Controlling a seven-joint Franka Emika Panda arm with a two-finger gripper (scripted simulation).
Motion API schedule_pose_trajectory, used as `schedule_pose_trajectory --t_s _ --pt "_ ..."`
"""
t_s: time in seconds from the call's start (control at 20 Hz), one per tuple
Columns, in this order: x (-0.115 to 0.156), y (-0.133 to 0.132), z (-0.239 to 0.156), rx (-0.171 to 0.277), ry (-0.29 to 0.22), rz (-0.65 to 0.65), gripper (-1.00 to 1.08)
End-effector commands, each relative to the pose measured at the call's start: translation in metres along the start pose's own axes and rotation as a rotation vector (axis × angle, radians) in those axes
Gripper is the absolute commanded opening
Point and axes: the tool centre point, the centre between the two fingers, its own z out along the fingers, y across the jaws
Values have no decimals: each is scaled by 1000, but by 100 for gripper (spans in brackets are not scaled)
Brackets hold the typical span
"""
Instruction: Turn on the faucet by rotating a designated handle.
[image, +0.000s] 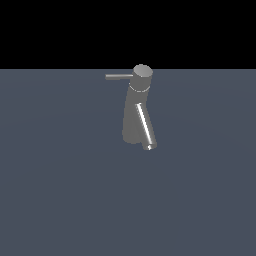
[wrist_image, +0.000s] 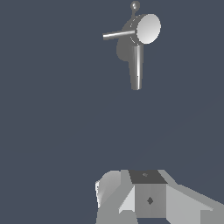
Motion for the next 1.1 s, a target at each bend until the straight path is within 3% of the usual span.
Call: schedule_pose_trajectory --t_s 0.0,0.5,1.05 --pt "0 0 0 0 0 0 -100" --pt "8 -7 12 26 20 69 -100" --pt "40 -27 50 109 88 293 -100"
